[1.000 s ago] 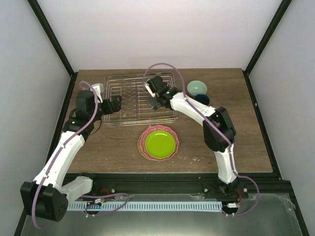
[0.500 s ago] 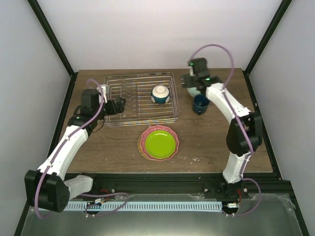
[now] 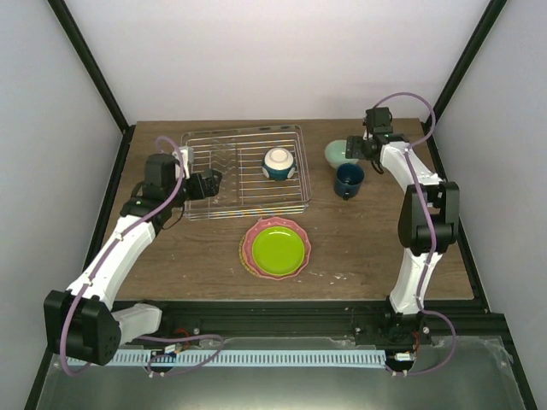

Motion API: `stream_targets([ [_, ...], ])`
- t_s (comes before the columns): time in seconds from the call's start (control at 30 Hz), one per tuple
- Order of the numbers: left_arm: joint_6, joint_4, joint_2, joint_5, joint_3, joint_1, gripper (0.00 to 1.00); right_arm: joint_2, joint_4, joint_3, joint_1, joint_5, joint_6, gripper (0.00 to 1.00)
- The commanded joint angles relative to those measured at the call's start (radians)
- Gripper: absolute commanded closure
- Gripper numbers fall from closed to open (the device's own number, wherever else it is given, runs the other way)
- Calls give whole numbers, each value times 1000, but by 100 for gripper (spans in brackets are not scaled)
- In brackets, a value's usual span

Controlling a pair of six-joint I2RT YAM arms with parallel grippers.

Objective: Load the mixed dishes into the dish rack

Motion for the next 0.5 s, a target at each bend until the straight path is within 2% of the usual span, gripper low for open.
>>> stream_targets([
  [0.0,25,-3,3,-12,31,-5,0,65,17,1,-20,-80,11,11],
  [0.2,32,-15,-4,-28,35,-6,0,144,30,26,-37,-94,7,14],
  [0.47,33,-26,-2,-41,47,-7,0,190,86,26,-61,-172,-6,25],
])
